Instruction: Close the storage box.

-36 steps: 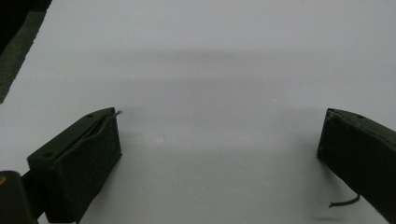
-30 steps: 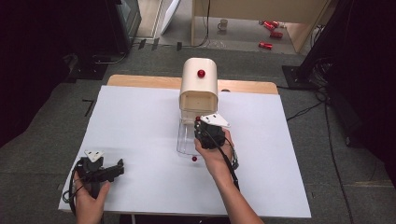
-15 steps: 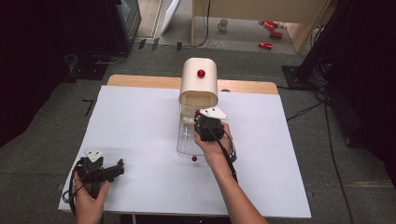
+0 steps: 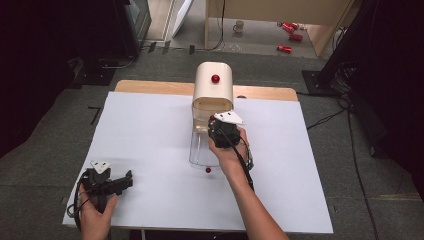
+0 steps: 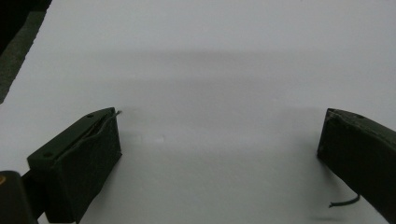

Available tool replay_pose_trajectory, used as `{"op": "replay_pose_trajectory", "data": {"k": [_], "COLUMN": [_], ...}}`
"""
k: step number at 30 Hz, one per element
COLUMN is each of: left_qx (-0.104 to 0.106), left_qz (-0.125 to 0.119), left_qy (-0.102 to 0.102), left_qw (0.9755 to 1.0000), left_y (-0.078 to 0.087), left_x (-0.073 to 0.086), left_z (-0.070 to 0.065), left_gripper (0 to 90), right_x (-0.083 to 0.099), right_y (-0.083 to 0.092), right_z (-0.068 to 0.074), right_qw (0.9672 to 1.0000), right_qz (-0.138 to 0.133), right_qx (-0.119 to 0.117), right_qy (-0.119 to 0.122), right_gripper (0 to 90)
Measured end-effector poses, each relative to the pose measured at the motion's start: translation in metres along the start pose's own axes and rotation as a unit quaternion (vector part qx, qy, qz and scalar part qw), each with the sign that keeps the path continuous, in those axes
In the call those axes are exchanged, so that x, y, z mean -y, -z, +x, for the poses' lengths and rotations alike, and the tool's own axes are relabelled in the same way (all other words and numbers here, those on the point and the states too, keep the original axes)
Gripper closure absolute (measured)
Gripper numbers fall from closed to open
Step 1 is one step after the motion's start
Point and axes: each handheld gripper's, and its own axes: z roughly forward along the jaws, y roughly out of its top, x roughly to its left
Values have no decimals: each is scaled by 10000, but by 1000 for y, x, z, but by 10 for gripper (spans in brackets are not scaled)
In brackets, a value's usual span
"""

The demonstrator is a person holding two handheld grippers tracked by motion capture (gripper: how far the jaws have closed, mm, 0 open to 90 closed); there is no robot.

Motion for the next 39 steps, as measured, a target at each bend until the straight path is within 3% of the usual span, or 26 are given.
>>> {"op": "replay_pose_trajectory", "data": {"k": [10, 12, 13, 15, 16, 17, 19, 23, 28, 39], "left_qx": [-4, -3, -3, 2, 2, 2, -3, -2, -2, 2], "left_qz": [-1, -1, 7, 7, 7, 7, 1, 0, -2, 11], "left_qy": [-7, -5, -14, -12, -12, -8, 1, -4, -2, -11], "left_qw": [10000, 10000, 10000, 10000, 10000, 10000, 10000, 10000, 10000, 10000], "left_y": [0, 0, 0, 0, 0, 0, 0, 0, 0, 0], "left_x": [0, 0, 0, 0, 0, 0, 0, 0, 0, 0], "left_z": [0, 0, 0, 0, 0, 0, 0, 0, 0, 0], "left_gripper": [0, 0, 0, 0, 0, 0, 0, 0, 0, 0], "right_x": [-2, -1, -1, -2, -2, -1, 1, 7, 22, 64], "right_y": [-3, -2, 1, 6, 6, 12, 18, 28, 43, 60], "right_z": [-2, -3, -4, -5, -5, -5, -5, -6, -7, 10], "right_qw": [10000, 9999, 9997, 9992, 9992, 9986, 9989, 9986, 9990, 9990], "right_qz": [-27, -50, -124, -136, -136, -124, -16, 30, 93, 255], "right_qx": [-64, -87, -167, -351, -351, -498, -457, -513, -399, -323], "right_qy": [-44, -75, -119, -134, -134, -117, -72, -109, -197, -160], "right_gripper": [738, 700, 573, 418, 418, 254, 119, 63, 31, 24]}}
